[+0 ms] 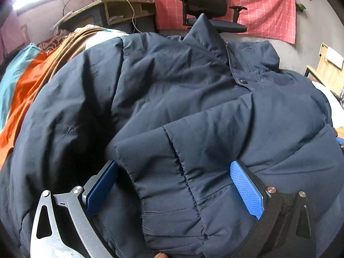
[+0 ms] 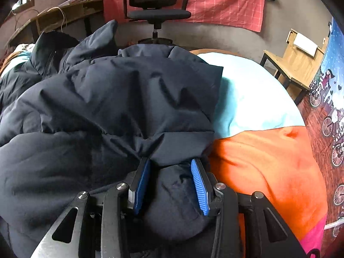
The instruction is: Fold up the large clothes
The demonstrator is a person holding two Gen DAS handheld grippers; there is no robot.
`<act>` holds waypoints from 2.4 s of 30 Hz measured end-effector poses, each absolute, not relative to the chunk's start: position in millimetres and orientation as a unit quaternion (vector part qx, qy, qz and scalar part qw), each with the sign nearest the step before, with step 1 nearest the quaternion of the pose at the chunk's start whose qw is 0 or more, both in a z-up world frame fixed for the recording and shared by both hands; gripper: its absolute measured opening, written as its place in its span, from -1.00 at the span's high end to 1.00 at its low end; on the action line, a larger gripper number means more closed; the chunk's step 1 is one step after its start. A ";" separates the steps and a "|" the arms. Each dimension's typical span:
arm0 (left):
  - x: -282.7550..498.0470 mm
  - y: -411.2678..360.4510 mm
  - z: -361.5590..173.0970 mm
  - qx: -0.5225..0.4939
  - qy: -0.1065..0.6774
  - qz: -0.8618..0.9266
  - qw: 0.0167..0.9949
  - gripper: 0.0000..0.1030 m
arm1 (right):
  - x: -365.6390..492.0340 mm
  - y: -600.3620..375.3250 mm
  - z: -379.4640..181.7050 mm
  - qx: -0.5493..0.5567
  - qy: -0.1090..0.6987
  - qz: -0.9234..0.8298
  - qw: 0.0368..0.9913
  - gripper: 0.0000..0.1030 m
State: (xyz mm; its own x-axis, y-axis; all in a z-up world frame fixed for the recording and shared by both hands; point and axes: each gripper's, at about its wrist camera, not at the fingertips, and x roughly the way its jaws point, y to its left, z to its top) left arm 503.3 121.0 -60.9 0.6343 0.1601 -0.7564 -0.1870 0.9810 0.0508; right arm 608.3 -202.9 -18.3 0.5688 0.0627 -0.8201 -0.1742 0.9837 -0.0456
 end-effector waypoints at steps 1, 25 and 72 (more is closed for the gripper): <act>500.6 124.7 -58.0 -0.029 0.416 0.094 0.904 -0.98 | 607.3 -203.1 -18.2 -0.062 0.458 0.066 0.884 0.25; 283.5 238.7 14.0 -0.177 0.332 0.293 0.879 -0.98 | 475.8 -50.6 118.8 -0.143 0.310 0.148 0.928 -0.79; 181.9 360.8 -42.9 -0.409 0.252 0.408 0.776 0.44 | 517.9 139.1 -9.1 -0.203 0.380 0.226 0.874 -1.00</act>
